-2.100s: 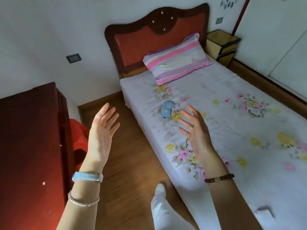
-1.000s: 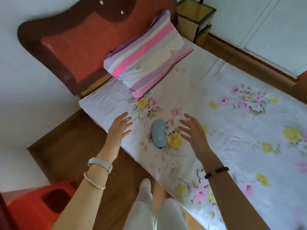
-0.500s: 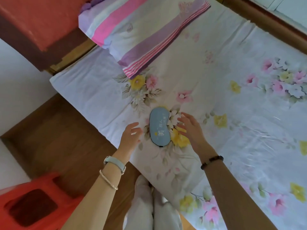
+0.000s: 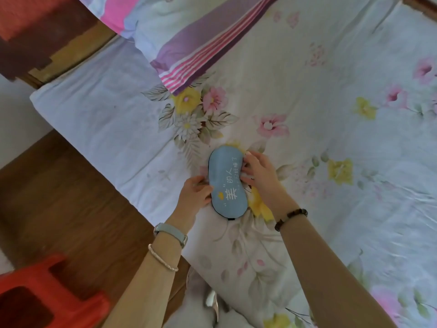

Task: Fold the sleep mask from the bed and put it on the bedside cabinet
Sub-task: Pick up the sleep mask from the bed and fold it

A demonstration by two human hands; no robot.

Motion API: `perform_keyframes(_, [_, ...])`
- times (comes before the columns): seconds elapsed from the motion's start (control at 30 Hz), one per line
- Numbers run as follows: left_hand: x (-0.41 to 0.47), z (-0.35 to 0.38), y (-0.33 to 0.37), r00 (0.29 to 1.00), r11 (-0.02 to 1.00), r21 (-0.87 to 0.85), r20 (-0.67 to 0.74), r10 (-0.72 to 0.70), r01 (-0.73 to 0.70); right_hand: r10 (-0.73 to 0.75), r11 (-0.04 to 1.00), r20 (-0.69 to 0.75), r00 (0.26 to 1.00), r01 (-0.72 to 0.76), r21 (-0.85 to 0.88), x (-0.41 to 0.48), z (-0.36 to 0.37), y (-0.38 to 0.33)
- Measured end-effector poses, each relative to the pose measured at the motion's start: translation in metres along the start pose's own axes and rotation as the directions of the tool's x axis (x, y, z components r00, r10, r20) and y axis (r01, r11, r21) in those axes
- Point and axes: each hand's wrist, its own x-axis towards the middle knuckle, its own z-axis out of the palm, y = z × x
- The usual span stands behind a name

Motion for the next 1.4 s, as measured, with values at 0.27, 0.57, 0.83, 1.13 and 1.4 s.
perform_keyframes(0.27, [-0.002,0.0,-0.009,0.999,0.987,0.163,0.051,-0.015,0.007,-0.097,0.972,0.017,0.995,0.098,-0.211,0.005,0.017,0.006])
perform_keyframes(0.57, [-0.069,-0.024,0.069,0.985,0.971,0.17,0.0,0.172,-0.169,-0.095,0.995,0.046,0.994,0.096,-0.005,-0.069,0.012,-0.076])
perform_keyframes(0.83, [-0.195,-0.027,0.191,0.941,0.929,0.171,0.14,0.307,-0.329,-0.227,0.974,0.065,0.972,0.224,0.042,-0.195,0.008,-0.214])
perform_keyframes(1.13, [-0.313,-0.023,0.279,0.883,0.883,0.058,0.105,0.458,-0.465,-0.602,0.79,0.117,0.79,0.611,-0.057,-0.312,0.007,-0.327])
perform_keyframes(1.4, [-0.337,0.012,0.293,0.827,0.595,-0.649,0.56,-0.05,0.474,-0.726,0.645,0.17,0.666,0.745,-0.169,-0.357,-0.002,-0.341])
